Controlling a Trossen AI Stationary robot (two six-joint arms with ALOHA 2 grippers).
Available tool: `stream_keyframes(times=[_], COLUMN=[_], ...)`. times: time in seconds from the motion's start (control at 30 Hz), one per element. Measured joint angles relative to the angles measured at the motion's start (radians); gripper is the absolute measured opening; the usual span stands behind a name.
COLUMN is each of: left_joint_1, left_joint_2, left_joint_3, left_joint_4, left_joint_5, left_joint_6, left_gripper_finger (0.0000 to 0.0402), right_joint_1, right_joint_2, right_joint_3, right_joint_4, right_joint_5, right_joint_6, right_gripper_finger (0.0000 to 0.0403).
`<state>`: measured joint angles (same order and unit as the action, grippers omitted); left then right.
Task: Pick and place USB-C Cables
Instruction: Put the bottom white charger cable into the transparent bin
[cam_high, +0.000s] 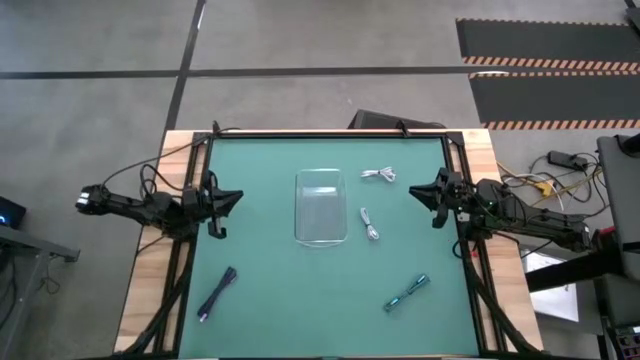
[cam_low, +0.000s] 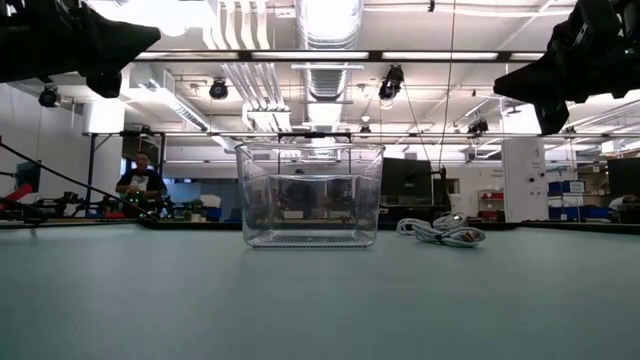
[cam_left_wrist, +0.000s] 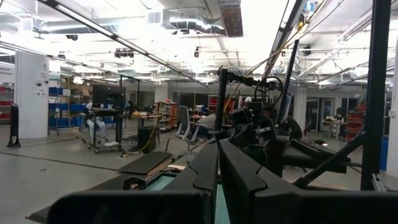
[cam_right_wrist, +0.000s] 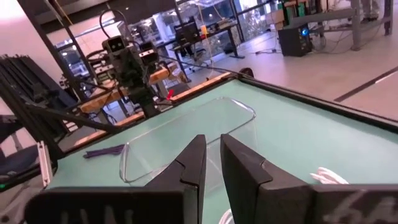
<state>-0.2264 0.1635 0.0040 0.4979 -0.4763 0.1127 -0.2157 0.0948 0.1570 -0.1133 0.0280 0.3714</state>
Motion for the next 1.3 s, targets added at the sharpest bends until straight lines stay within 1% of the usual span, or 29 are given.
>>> stream_keyframes(times=[0.1, 0.3, 0.43, 0.57, 0.8, 0.97, 1.3], left_joint_1=[0.000, 0.000, 0.000, 0.000, 0.000, 0.000, 0.000], left_joint_2=[0.000, 0.000, 0.000, 0.000, 0.000, 0.000, 0.000], left_joint_3=[0.000, 0.000, 0.000, 0.000, 0.000, 0.000, 0.000], left_joint_4=[0.012, 0.018, 0.018, 0.018, 0.023, 0.026, 0.026], left_joint_5=[0.000, 0.000, -0.001, -0.002, -0.004, -0.004, -0.004], left_joint_6=[0.000, 0.000, 0.000, 0.000, 0.002, 0.000, 0.000], left_gripper_finger=[0.0002, 0.0002, 0.0002, 0.0002, 0.0002, 0.0002, 0.0002], right_joint_1=[0.000, 0.000, 0.000, 0.000, 0.000, 0.000, 0.002], right_joint_2=[0.000, 0.014, 0.045, 0.097, 0.233, 0.308, 0.401], right_joint_3=[-0.002, -0.045, -0.046, -0.047, -0.047, -0.037, 0.009], right_joint_4=[0.014, 0.219, 0.289, 0.361, 0.500, 0.521, 0.521], right_joint_5=[0.000, -0.006, -0.009, -0.009, -0.027, -0.028, -0.028], right_joint_6=[0.011, -0.052, -0.076, -0.081, -0.095, -0.094, -0.092], right_gripper_finger=[0.0038, 0.0038, 0.0038, 0.0038, 0.0038, 0.0038, 0.0038])
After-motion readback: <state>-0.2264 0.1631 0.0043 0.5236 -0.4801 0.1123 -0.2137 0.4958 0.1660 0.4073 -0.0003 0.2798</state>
